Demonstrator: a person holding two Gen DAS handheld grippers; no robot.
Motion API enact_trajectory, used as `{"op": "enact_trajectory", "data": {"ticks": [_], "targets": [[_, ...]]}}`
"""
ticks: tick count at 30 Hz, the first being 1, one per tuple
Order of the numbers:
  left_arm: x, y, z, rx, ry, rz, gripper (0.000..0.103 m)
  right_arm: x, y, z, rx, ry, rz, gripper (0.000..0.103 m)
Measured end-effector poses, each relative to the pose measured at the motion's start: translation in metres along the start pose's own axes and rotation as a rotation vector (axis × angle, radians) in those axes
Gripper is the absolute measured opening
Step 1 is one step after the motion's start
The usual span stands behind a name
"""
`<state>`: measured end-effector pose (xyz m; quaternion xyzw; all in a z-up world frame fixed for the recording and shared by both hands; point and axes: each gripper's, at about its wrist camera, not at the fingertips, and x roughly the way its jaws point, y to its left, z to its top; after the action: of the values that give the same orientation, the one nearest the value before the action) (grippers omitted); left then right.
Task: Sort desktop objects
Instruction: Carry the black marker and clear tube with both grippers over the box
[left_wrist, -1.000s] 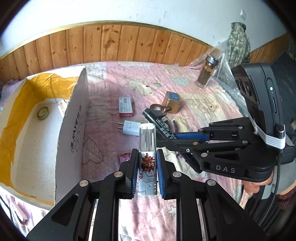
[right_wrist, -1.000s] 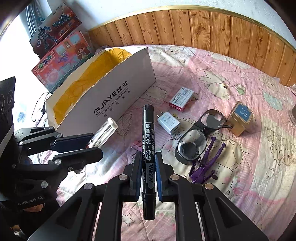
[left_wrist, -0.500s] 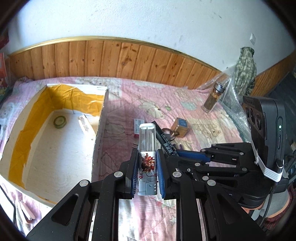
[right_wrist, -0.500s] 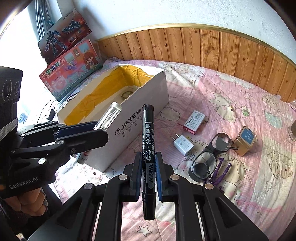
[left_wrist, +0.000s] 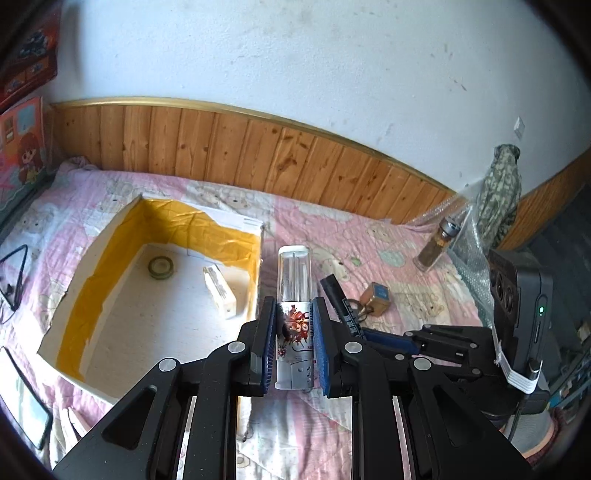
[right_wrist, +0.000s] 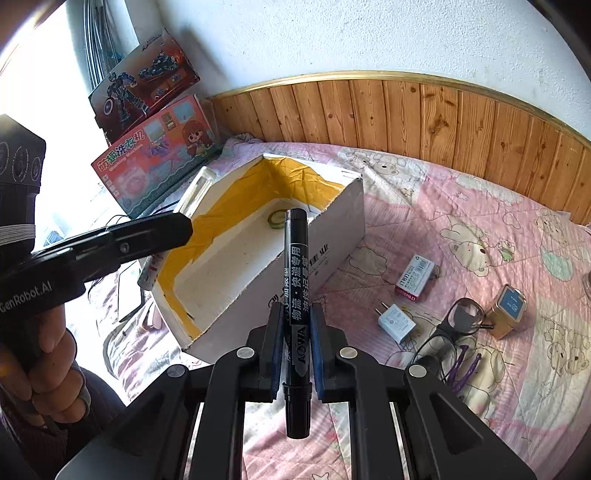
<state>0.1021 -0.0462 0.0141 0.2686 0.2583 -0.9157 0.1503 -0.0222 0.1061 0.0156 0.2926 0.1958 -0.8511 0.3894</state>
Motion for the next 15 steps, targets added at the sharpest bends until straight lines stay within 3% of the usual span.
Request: {"op": "enact_trajectory", "data": {"ticks": [15], "targets": [[-0.020,0.072,0.017,-0.151,-0.061,0.020,0.019,0.002,0.041,0.025,-0.049,-0.046,0.002,0.014]]}}
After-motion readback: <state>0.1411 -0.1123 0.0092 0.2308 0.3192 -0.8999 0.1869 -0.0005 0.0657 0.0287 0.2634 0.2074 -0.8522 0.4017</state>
